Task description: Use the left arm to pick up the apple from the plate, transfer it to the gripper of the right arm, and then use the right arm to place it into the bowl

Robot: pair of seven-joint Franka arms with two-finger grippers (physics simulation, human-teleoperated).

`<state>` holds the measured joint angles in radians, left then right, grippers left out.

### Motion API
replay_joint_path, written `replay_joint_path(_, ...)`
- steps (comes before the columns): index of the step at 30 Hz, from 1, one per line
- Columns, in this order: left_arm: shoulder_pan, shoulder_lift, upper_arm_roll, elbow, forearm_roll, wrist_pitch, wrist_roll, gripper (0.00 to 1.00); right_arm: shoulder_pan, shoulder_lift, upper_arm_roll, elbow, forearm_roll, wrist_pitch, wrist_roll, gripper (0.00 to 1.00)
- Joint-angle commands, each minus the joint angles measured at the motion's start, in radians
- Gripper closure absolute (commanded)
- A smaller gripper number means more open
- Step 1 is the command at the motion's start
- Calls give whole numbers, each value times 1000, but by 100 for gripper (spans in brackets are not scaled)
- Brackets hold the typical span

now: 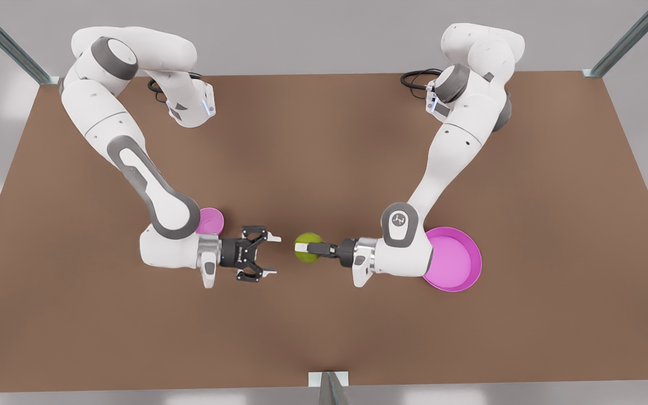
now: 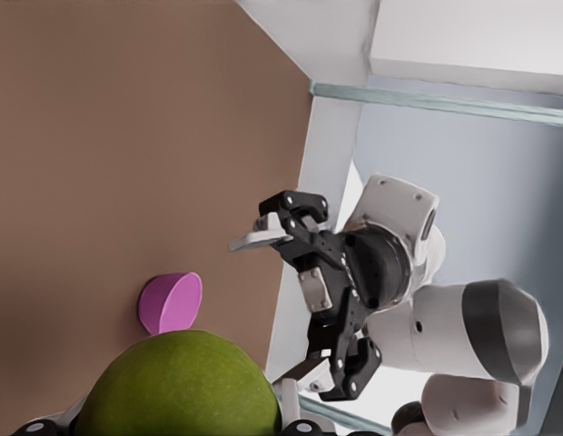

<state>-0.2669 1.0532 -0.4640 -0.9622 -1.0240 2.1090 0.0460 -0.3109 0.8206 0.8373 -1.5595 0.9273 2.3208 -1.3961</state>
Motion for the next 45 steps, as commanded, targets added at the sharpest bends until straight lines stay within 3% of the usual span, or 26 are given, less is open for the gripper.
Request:
replay_joint_path(1,0,-1,-1,0,-4,17,164,17,7,5,8,-8,30,83,-781,0)
replay_joint_path(10,-2,-6,-4,0,-1,40,190,17,26,40,66,-19,127,81,-822,0)
replay_joint_path(39,-11,-2,-5,-3,-4,72,183,17,105,114,66,39,156,140,-813,0)
replay_joint_path(42,-12,-2,-5,-3,-4,74,184,17,105,114,66,39,156,140,-808,19)
replay_joint_path(45,-15,-1,-5,-3,-4,75,187,17,101,114,66,39,157,137,-805,19)
